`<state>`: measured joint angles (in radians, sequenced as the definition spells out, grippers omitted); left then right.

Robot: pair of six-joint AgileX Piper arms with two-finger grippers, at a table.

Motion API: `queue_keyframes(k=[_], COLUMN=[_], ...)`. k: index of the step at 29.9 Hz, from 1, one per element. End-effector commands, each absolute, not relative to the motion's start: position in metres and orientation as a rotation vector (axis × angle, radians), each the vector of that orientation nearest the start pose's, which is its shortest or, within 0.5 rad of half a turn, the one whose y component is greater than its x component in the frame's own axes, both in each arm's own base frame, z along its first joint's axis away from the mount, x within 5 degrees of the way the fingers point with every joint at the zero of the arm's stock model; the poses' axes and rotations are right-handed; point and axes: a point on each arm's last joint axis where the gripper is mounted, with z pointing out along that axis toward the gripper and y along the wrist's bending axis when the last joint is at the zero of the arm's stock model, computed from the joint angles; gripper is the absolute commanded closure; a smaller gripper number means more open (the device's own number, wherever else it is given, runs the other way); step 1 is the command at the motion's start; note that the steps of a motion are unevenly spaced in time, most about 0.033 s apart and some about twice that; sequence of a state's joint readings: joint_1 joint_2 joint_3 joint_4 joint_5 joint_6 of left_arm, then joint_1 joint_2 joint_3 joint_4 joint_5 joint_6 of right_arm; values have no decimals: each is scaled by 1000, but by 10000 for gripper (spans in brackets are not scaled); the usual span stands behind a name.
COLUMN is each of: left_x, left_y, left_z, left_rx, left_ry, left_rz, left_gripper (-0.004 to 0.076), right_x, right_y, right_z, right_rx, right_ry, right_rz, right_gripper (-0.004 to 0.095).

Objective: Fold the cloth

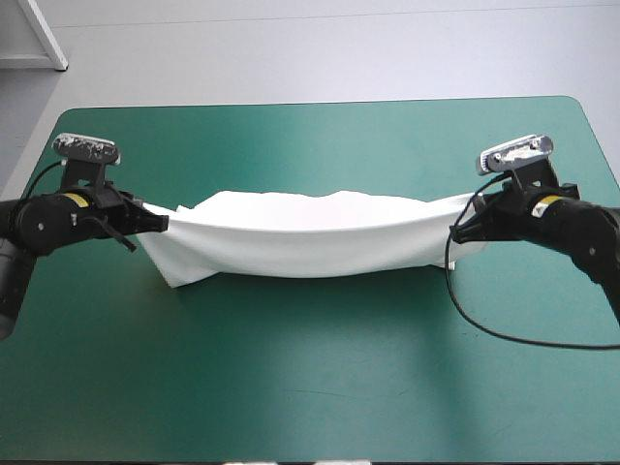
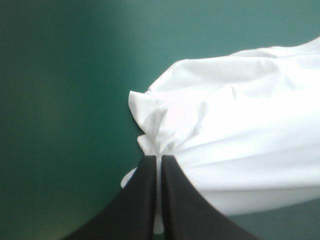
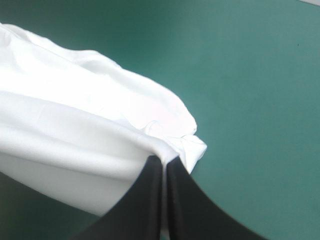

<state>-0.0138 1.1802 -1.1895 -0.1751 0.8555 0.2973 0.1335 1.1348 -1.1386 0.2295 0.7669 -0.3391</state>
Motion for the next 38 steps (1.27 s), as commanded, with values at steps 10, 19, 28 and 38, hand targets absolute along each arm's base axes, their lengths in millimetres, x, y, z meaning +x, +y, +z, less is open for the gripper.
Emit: queue_keyframes(k=[10,19,28,38], left_x=[189,159,125,109], left_y=[-14,-16,-17,-9], left_z=[395,336,297,271], left_rx=[293,285,270,302], left_ry=[2265,2434,2554,2725], left_rz=[-50,-115,-167,-55], left_gripper=[705,705,705,705], right_x=[171,150,119,81], right_y=[34,34,34,30], right_z=[386,329,301,270], right_rx=[-412,-397,-385,-333], right_ry=[2135,2293,2432,2602], right_rz=[112,172,259,298], right_gripper=[925,925,925,925])
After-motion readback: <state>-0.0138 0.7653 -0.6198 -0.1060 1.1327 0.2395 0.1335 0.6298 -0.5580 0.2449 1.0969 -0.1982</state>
